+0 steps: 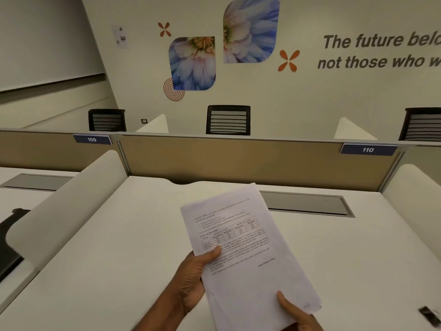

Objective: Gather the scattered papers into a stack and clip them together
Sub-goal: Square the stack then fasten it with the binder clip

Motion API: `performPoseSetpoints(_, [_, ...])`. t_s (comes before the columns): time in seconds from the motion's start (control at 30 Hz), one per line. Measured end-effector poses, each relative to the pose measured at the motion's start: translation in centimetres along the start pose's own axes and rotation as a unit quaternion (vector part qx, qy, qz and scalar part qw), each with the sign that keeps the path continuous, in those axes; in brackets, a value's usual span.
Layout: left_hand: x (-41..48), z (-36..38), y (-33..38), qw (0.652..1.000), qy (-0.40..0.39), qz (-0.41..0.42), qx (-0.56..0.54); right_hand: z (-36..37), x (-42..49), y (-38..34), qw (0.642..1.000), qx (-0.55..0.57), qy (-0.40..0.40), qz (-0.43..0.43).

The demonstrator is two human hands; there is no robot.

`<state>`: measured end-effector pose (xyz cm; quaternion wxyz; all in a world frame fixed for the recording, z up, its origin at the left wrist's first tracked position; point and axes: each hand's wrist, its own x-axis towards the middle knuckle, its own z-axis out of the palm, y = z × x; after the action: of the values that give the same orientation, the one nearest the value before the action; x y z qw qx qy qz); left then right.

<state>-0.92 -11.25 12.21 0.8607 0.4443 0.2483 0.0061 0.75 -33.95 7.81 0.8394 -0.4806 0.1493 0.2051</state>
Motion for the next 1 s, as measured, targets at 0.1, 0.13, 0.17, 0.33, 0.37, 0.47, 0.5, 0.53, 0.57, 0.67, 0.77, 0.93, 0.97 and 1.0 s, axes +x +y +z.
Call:
performPoseSetpoints(0.1, [-0.3,-0.1,2.5,0.999,-0.037,0.004,0.038,-2.0,0.8,-3.5,0.994,-0.024,-0.102,0.045])
performPoseSetpoints(0.13, [-0.4,-0.2,3.2,0.997,-0.048,0.002,0.052,-2.5,1.3,-4.8,0.988,-0.062,-0.134,0.052])
performPoseSetpoints(0.17, [-0.4,-0.2,3.9,0.996,-0.057,0.000,0.066,-2.5,1.5,-6.2,0.980,-0.106,-0.158,0.050])
performPoseSetpoints(0.33, [0.2,0.2,5.5,0.992,-0.073,0.000,0.105,1.2,1.8,-9.6,0.948,-0.244,-0.207,0.011])
performPoseSetpoints(0.37, [0.3,0.3,5.7,0.991,-0.074,0.002,0.109,1.9,1.9,-9.7,0.948,-0.245,-0.205,0.011])
performPoseSetpoints(0.47, [0.7,0.5,6.4,0.991,-0.076,0.009,0.113,3.8,1.8,-9.4,0.952,-0.239,-0.192,0.003])
performPoseSetpoints(0.5, [0.7,0.5,6.6,0.990,-0.076,0.010,0.114,4.0,1.8,-9.3,0.952,-0.244,-0.187,-0.003])
performPoseSetpoints(0.53, [0.7,0.4,6.9,0.990,-0.076,0.012,0.116,4.2,1.7,-9.1,0.950,-0.252,-0.183,-0.008])
performPoseSetpoints(0.57, [0.7,0.3,7.0,0.990,-0.076,0.012,0.116,4.4,1.7,-9.0,0.949,-0.258,-0.180,-0.011])
performPoseSetpoints(0.67, [0.8,0.3,7.3,0.990,-0.083,0.010,0.112,4.4,1.9,-9.4,0.942,-0.282,-0.182,-0.023])
performPoseSetpoints(0.77, [0.8,0.8,7.5,0.991,-0.087,0.010,0.105,4.3,2.0,-10.9,0.939,-0.280,-0.197,-0.029])
performPoseSetpoints(0.93, [1.0,2.6,7.1,0.991,-0.084,0.031,0.099,4.7,2.0,-11.6,0.937,-0.283,-0.200,-0.039])
performPoseSetpoints(0.97, [1.0,2.9,7.0,0.991,-0.083,0.036,0.098,4.6,2.0,-11.3,0.939,-0.280,-0.198,-0.040])
performPoseSetpoints(1.0, [1.1,3.2,6.8,0.991,-0.082,0.041,0.098,4.5,1.9,-11.0,0.940,-0.276,-0.198,-0.041])
